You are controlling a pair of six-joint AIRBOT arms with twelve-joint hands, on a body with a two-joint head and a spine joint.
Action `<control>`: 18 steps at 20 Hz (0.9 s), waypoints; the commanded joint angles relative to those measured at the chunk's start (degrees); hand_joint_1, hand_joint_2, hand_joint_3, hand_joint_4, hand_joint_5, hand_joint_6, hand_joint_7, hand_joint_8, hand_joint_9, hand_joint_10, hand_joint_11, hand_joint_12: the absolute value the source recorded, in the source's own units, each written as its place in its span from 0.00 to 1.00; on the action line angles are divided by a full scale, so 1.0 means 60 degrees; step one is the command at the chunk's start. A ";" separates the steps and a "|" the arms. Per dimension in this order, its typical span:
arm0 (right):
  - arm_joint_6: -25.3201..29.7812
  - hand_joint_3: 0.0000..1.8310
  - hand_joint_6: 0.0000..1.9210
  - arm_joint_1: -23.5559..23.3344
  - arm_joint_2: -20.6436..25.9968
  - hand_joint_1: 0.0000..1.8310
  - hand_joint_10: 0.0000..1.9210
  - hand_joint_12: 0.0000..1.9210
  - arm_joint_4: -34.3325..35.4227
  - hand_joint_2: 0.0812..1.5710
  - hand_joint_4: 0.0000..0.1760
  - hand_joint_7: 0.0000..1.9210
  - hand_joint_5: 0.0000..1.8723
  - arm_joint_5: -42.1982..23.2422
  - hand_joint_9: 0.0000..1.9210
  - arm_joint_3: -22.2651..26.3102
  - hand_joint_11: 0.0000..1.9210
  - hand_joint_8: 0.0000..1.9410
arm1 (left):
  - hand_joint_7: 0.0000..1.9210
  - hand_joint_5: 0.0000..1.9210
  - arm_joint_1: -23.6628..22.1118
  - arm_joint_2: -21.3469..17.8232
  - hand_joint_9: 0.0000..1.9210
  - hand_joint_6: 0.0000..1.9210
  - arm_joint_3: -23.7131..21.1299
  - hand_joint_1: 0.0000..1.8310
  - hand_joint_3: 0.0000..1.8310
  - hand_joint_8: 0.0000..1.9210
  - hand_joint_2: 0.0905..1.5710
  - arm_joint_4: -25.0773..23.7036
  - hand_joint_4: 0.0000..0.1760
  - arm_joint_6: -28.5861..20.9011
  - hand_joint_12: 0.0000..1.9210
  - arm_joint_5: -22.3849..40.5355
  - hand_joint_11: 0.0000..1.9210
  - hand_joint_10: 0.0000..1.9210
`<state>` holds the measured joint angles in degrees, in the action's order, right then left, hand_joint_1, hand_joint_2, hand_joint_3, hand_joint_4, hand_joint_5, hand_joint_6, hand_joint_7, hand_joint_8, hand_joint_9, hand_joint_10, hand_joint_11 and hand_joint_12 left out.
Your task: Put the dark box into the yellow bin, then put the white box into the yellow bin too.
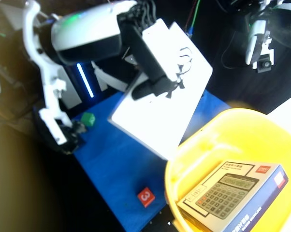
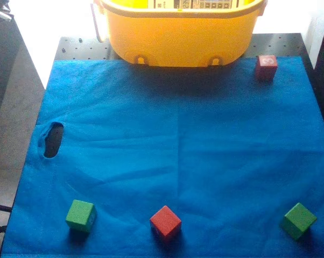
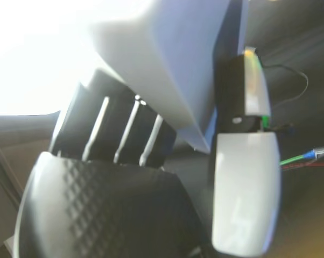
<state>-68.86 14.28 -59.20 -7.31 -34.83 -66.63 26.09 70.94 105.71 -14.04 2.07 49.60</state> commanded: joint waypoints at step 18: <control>-0.0403 0.00 0.37 -0.0203 -0.0026 0.69 0.45 0.70 0.0732 0.63 0.13 0.67 0.61 -0.1252 0.57 -0.1263 0.42 0.22 | 0.01 0.00 0.0355 -0.0825 0.00 0.00 -0.2134 0.41 0.01 0.00 0.59 0.0498 0.39 0.0826 0.00 0.4230 0.00 0.00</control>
<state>-70.78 14.13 -59.37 -3.03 -35.29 -74.11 28.45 66.15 93.12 -13.54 7.14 68.99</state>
